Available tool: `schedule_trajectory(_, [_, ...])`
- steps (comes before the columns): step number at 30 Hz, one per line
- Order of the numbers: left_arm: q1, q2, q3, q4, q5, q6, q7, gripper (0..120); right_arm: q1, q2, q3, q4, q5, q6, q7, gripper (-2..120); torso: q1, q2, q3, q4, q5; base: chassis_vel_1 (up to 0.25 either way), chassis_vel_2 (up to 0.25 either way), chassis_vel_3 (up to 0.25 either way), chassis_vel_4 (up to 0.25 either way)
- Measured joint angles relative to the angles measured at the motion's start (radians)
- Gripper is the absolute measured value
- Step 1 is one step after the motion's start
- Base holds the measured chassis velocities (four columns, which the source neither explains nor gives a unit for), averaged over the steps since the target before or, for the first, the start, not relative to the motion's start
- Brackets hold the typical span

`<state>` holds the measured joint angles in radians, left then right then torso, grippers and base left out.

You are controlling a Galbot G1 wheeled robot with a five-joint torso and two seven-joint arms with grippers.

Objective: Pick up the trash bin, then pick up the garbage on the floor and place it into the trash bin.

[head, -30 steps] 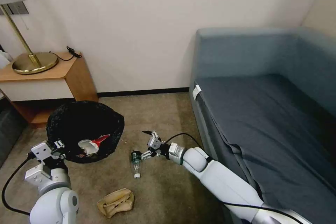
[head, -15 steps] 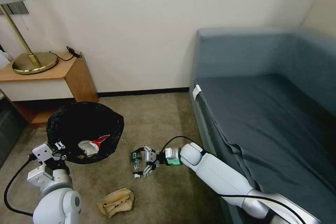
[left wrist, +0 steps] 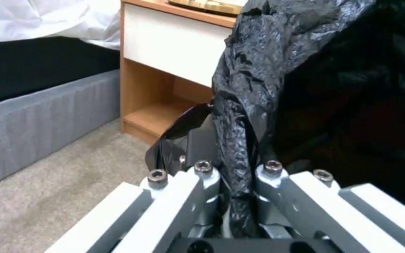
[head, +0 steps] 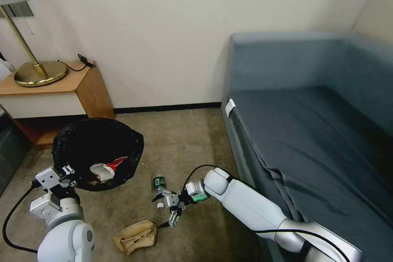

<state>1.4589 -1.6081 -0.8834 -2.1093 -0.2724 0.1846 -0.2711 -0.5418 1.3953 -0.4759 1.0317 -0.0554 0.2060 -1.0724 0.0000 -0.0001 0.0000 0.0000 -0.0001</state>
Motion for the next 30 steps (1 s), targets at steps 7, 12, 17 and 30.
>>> schedule_trajectory(7, [0.000,0.000,0.001,0.000,-0.004,-0.004,-0.003,4,0.006,0.041,-0.037,-0.035,-0.012,-0.005,-0.004,100,0.000,0.000,0.000,0.0000,0.0000,0.000,0.000,0.000,0.000])
schedule_trajectory(12, [-0.003,0.000,0.004,0.001,-0.001,-0.004,-0.006,4,0.003,0.054,-0.051,-0.050,-0.022,-0.003,-0.001,100,0.000,0.000,0.000,0.0000,0.0000,0.000,0.000,0.000,0.000])
schedule_trajectory(17, [-0.006,0.000,0.011,0.000,0.007,-0.004,-0.011,4,-0.004,0.074,-0.051,-0.075,-0.042,0.006,0.006,100,0.000,0.000,0.000,0.0000,0.0000,0.000,0.000,0.000,0.000])
schedule_trajectory(30, [-0.003,0.000,0.027,0.005,0.026,-0.008,-0.020,4,-0.046,0.170,0.011,-0.165,-0.165,0.046,0.035,100,0.000,0.000,0.000,0.0000,0.0000,0.000,0.000,0.000,0.000])
